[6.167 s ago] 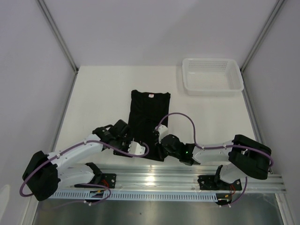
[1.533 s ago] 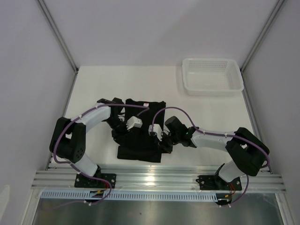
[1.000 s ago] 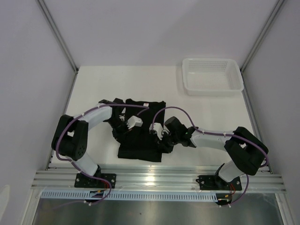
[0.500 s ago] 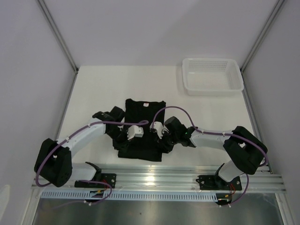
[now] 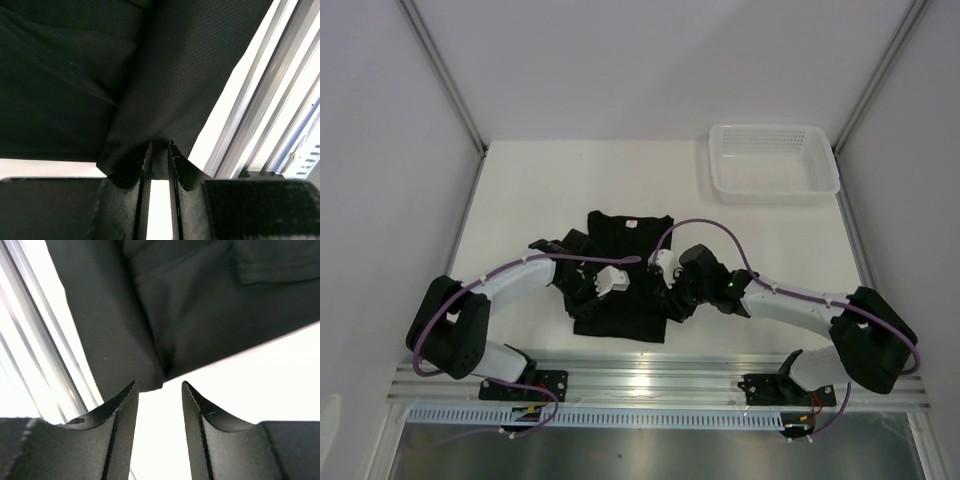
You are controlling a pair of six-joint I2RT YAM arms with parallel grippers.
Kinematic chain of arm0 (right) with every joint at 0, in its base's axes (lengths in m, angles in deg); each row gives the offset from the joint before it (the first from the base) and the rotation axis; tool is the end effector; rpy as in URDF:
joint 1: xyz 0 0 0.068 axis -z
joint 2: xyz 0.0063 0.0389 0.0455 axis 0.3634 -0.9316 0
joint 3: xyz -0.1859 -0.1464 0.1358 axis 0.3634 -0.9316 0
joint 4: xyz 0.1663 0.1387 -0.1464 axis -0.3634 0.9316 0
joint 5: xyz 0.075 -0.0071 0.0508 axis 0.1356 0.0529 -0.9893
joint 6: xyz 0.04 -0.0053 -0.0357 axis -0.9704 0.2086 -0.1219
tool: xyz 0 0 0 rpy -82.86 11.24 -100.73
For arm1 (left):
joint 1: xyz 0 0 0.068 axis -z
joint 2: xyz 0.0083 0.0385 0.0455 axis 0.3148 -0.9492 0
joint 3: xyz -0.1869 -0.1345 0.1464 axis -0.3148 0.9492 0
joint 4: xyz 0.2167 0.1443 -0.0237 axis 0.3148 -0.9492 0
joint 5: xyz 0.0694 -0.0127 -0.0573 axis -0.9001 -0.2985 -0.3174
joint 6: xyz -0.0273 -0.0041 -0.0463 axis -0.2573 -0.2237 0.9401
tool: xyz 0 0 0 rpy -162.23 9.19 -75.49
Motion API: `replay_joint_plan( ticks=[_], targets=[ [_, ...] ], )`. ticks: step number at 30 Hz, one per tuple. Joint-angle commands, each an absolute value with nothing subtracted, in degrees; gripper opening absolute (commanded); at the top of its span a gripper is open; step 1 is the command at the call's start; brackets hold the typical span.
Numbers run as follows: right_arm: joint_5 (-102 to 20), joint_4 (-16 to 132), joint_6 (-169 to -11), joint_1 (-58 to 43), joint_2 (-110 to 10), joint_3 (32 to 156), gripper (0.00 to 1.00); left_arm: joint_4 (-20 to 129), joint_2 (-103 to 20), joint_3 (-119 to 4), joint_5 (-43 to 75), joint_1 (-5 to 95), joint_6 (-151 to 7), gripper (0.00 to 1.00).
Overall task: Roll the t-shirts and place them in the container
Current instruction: Roll the tshirt
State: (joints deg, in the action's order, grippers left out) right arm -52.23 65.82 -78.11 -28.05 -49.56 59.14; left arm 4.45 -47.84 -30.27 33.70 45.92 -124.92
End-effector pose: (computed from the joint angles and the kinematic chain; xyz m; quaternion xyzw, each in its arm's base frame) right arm 0.1706 0.2166 0.1839 -0.4745 0.7908 0.2766 0.2703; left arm 0.1906 -0.1172 0.1708 0.5599 0.7958 -0.2189 0.0727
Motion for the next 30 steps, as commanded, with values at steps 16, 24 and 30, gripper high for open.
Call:
replay_joint_plan(
  ticks=[16, 24, 30],
  targets=[
    [-35.9, 16.4, -97.4, -44.3, -49.5, 43.2, 0.07, 4.2, -45.7, -30.5, 33.7, 46.0, -125.1, 0.22],
    [-27.9, 25.8, -105.3, -43.7, -53.8, 42.8, 0.02, 3.9, -45.0, -29.9, 30.4, 45.1, -127.7, 0.22],
    [-25.7, 34.9, -107.7, -43.8, -48.0, 41.1, 0.02, 6.0, -44.9, -28.5, 27.2, 44.8, -130.0, 0.22]
  ],
)
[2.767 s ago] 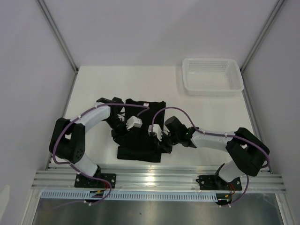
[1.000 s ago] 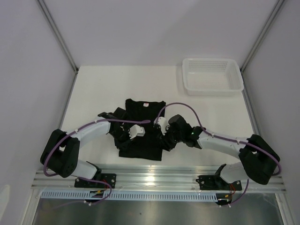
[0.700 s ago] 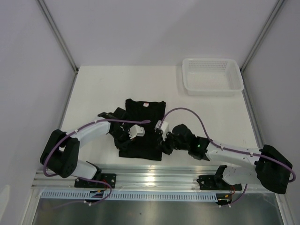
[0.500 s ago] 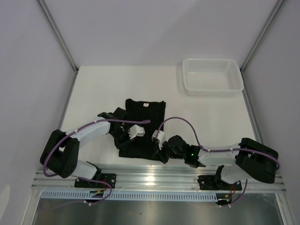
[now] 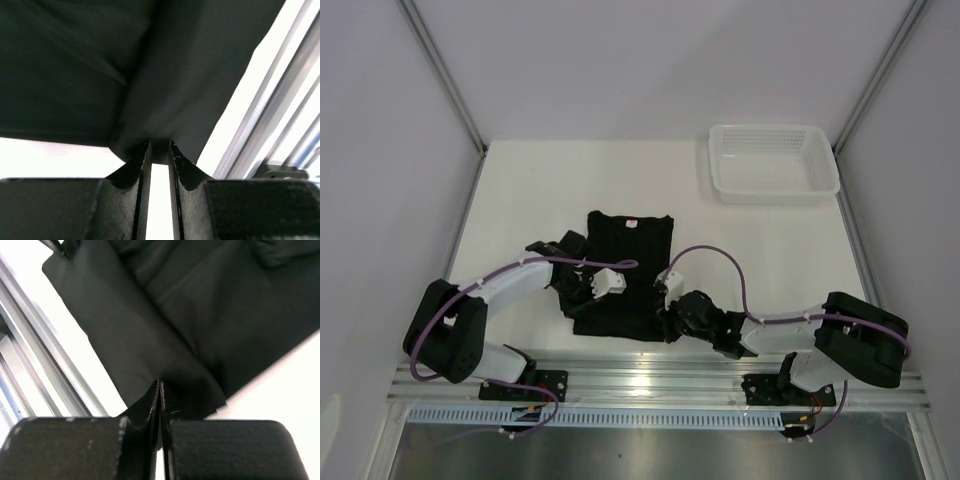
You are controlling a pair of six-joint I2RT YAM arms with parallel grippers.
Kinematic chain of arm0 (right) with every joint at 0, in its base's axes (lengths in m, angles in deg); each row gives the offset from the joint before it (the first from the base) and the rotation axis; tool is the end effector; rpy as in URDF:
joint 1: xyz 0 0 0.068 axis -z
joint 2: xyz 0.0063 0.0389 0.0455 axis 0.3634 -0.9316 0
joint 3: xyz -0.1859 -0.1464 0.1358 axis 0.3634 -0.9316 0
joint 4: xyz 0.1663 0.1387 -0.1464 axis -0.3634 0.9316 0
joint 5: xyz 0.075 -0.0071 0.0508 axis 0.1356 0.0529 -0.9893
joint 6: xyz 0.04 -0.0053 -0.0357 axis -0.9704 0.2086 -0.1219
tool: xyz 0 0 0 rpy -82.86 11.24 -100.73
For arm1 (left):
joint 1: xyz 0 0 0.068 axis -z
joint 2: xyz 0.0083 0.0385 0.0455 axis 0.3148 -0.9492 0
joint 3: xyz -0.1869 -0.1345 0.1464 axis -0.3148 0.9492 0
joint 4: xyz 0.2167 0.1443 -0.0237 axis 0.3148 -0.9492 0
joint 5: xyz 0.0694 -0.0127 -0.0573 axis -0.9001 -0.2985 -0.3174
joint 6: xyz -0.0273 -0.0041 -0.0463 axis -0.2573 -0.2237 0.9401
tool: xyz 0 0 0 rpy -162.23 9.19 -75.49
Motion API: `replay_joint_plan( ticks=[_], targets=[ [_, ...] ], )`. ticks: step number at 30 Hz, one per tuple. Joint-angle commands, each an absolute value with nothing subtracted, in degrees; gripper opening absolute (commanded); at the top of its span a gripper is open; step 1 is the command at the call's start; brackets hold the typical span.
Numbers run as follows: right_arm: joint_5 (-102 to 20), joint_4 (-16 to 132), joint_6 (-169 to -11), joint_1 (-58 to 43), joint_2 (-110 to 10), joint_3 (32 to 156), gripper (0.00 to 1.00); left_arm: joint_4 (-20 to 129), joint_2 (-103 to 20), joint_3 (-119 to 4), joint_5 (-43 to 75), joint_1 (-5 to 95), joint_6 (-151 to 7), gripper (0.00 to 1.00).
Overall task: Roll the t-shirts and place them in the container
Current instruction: Roll the tshirt
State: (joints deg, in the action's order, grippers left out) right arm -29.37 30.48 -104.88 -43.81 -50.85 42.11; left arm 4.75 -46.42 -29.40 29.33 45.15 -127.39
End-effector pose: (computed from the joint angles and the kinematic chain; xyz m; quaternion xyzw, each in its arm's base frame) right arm 0.1103 0.2322 0.1428 -0.3070 0.8133 0.3178 0.3784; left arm 0.1898 -0.1107 0.1710 0.5757 0.7938 -0.1787 0.0808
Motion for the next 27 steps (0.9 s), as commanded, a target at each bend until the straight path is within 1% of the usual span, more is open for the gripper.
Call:
replay_joint_plan(
  ticks=[1, 3, 7, 9, 12, 15, 17, 18, 19, 27],
  targets=[
    [-26.0, 35.0, -107.7, -43.8, -47.5, 40.7, 0.02, 5.8, -44.9, -28.5, 27.4, 44.8, -130.2, 0.22],
    [-27.0, 34.8, -107.1, -44.0, -47.2, 40.3, 0.02, 4.7, -44.1, -29.2, 28.4, 44.9, -130.6, 0.24],
    [-28.1, 35.7, -104.5, -44.2, -47.3, 41.6, 0.03, 0.2, -38.3, -31.9, 30.7, 45.7, -133.8, 0.27],
    [-28.2, 35.5, -103.6, -44.2, -47.5, 41.6, 0.04, -0.7, -35.9, -31.7, 31.3, 46.8, -137.2, 0.31],
    [-27.8, 36.1, -103.1, -44.3, -47.3, 41.6, 0.04, -2.4, -32.0, -29.2, 31.1, 49.6, -141.8, 0.35],
    [-26.9, 36.6, -103.3, -44.3, -46.8, 41.3, 0.04, -0.8, -29.2, -26.5, 29.6, 53.0, -145.3, 0.38],
    [-26.4, 36.6, -103.3, -44.2, -46.4, 41.3, 0.04, 2.2, -29.3, -24.2, 27.7, 54.8, -144.0, 0.40],
    [-26.4, 36.3, -103.5, -44.2, -46.3, 41.3, 0.04, 4.6, -30.4, -24.2, 27.2, 55.1, -142.9, 0.45],
    [-26.4, 36.3, -103.4, -44.3, -46.3, 41.3, 0.04, 6.0, -30.7, -24.2, 26.8, 55.3, -142.3, 0.46],
    [-24.5, 37.0, -102.7, -44.8, -46.6, 41.9, 0.05, 10.5, -30.6, -20.7, 23.8, 60.3, -136.3, 0.49]
  ],
)
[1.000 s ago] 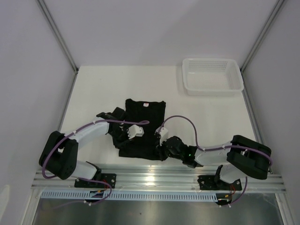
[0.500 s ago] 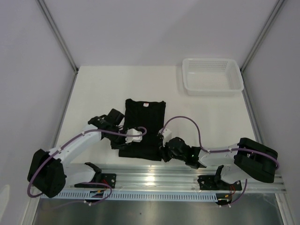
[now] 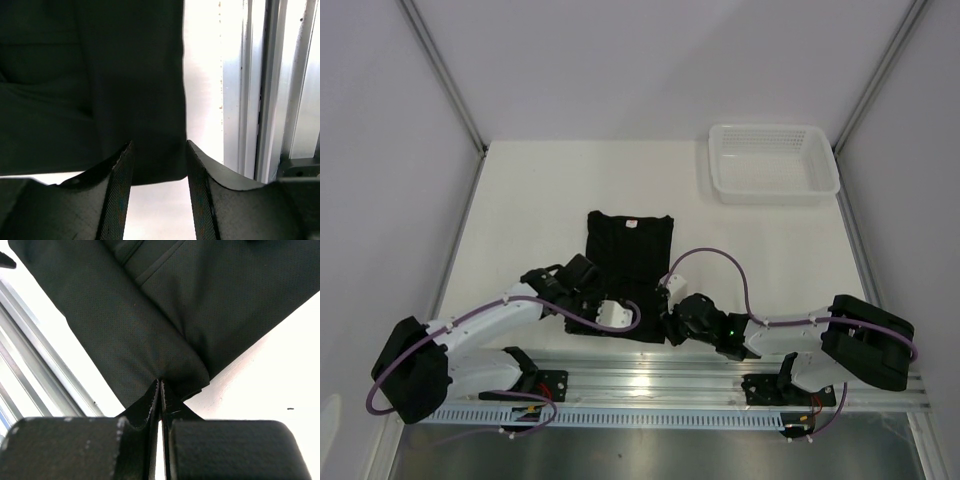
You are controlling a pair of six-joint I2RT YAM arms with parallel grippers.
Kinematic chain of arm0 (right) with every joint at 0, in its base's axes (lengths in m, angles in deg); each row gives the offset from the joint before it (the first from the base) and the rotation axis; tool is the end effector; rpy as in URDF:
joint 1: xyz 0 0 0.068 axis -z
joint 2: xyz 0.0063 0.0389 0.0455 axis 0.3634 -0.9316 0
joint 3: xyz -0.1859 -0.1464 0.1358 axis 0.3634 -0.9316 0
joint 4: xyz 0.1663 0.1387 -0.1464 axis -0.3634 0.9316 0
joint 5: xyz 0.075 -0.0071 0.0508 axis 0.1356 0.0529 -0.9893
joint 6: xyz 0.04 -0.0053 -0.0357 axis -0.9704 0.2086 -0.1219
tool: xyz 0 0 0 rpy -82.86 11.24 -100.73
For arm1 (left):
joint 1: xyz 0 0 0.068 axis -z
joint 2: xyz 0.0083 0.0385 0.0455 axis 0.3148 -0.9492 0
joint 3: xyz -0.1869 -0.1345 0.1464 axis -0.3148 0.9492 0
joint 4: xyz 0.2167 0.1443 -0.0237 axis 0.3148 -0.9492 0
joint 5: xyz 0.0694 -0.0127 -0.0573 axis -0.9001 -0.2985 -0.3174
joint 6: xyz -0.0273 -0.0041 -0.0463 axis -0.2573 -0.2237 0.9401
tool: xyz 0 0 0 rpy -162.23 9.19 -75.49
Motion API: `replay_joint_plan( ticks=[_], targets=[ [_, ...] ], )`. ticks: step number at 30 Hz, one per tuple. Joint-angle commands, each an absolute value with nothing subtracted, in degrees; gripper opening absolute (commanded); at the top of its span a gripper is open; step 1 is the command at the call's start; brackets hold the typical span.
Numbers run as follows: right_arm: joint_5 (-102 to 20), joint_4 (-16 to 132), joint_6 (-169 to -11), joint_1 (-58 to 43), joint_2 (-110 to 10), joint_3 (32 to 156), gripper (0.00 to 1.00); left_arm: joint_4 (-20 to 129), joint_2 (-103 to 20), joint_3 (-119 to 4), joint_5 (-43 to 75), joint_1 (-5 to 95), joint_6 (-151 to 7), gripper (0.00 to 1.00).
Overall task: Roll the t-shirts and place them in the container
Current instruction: Roll the tshirt
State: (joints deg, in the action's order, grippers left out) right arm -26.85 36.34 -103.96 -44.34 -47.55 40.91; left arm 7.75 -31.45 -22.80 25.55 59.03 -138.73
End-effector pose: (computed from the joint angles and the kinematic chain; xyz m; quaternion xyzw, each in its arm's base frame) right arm 0.1043 0.2211 0.1410 -0.3144 0.8267 0.2820 0.3718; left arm 0.1340 -0.1297 0.1891 0.7409 0.6358 -0.1342 0.1695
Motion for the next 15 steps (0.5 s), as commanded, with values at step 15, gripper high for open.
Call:
replay_joint_plan(
  ticks=[15],
  targets=[
    [-23.5, 38.7, -102.3, -46.5, -45.5, 42.1, 0.05, 16.0, -31.2, -13.8, 16.3, 61.4, -132.2, 0.51]
  ],
)
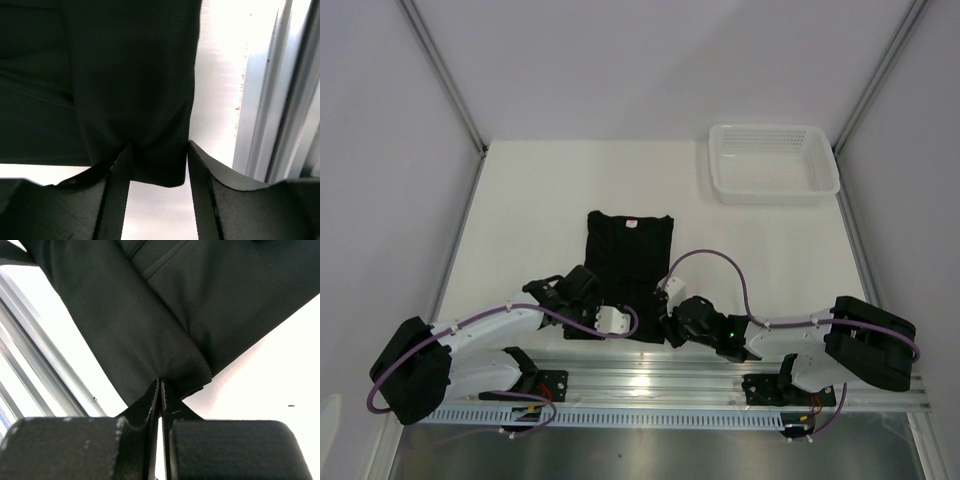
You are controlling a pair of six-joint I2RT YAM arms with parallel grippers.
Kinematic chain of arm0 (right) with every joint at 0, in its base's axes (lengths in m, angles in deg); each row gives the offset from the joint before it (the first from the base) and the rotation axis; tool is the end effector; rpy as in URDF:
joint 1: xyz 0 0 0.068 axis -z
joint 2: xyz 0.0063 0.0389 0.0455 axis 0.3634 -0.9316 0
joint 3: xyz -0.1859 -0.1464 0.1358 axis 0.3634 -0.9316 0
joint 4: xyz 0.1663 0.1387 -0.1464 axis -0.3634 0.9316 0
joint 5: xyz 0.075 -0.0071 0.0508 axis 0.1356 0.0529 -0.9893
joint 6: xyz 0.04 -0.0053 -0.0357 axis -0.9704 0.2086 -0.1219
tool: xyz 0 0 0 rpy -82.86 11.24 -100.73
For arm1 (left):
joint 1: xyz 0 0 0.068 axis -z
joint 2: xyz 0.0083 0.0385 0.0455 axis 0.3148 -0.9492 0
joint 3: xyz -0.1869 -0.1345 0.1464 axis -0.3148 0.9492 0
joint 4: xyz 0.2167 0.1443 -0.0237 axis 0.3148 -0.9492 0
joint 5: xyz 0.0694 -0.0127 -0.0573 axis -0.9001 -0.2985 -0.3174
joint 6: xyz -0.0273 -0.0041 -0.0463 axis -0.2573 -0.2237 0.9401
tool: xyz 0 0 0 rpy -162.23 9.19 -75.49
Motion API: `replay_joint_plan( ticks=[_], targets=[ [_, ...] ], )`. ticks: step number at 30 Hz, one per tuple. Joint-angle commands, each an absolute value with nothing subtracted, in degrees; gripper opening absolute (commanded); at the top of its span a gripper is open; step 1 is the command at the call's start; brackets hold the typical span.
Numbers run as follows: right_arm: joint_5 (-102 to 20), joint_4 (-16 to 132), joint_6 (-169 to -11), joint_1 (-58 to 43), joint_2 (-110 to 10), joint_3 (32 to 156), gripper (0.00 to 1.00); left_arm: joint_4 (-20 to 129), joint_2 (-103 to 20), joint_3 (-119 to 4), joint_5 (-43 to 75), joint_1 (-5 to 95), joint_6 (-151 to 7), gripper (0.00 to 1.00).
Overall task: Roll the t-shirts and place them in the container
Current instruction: Roll the tshirt
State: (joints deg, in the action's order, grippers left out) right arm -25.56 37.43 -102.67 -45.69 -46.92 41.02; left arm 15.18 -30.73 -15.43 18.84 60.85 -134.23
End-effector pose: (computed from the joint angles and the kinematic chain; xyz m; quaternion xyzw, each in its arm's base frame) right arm 0.0994 0.2221 0.1423 -0.3291 0.8220 0.2728 0.3764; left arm 0.1252 -0.1242 0.1592 0.7248 0.6633 -0.0855 0.1655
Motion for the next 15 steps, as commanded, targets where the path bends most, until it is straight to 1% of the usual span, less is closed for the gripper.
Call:
replay_joint_plan(
  ticks=[1, 6, 9, 10, 12, 13, 14, 15],
  targets=[
    [-23.3, 38.8, -102.4, -46.7, -45.5, 42.2, 0.05, 16.1, -31.3, -13.2, 16.3, 61.5, -132.2, 0.50],
    [-23.2, 39.9, -102.0, -47.4, -45.3, 43.1, 0.07, 16.5, -32.2, -12.1, 15.7, 61.7, -131.3, 0.47],
    [-23.8, 41.0, -100.7, -47.6, -44.6, 43.5, 0.09, 16.1, -31.5, -12.4, 15.9, 61.7, -130.6, 0.31],
    [-24.1, 41.3, -99.0, -47.9, -44.2, 43.7, 0.09, 15.7, -31.4, -12.9, 16.2, 61.7, -130.2, 0.21],
    [-24.2, 41.8, -96.8, -48.6, -43.1, 43.6, 0.13, 14.7, -31.0, -13.8, 16.6, 61.7, -129.8, 0.13],
    [-24.4, 42.1, -95.4, -48.9, -41.5, 43.4, 0.14, 13.9, -30.7, -13.9, 17.2, 61.7, -129.8, 0.07],
    [-24.9, 42.4, -92.0, -49.4, -40.7, 43.2, 0.15, 13.7, -30.5, -14.7, 17.5, 61.7, -129.7, 0.04],
    [-25.3, 42.6, -89.9, -50.7, -39.8, 43.0, 0.20, 13.2, -30.5, -15.1, 17.9, 61.7, -129.6, 0.01]
  ],
)
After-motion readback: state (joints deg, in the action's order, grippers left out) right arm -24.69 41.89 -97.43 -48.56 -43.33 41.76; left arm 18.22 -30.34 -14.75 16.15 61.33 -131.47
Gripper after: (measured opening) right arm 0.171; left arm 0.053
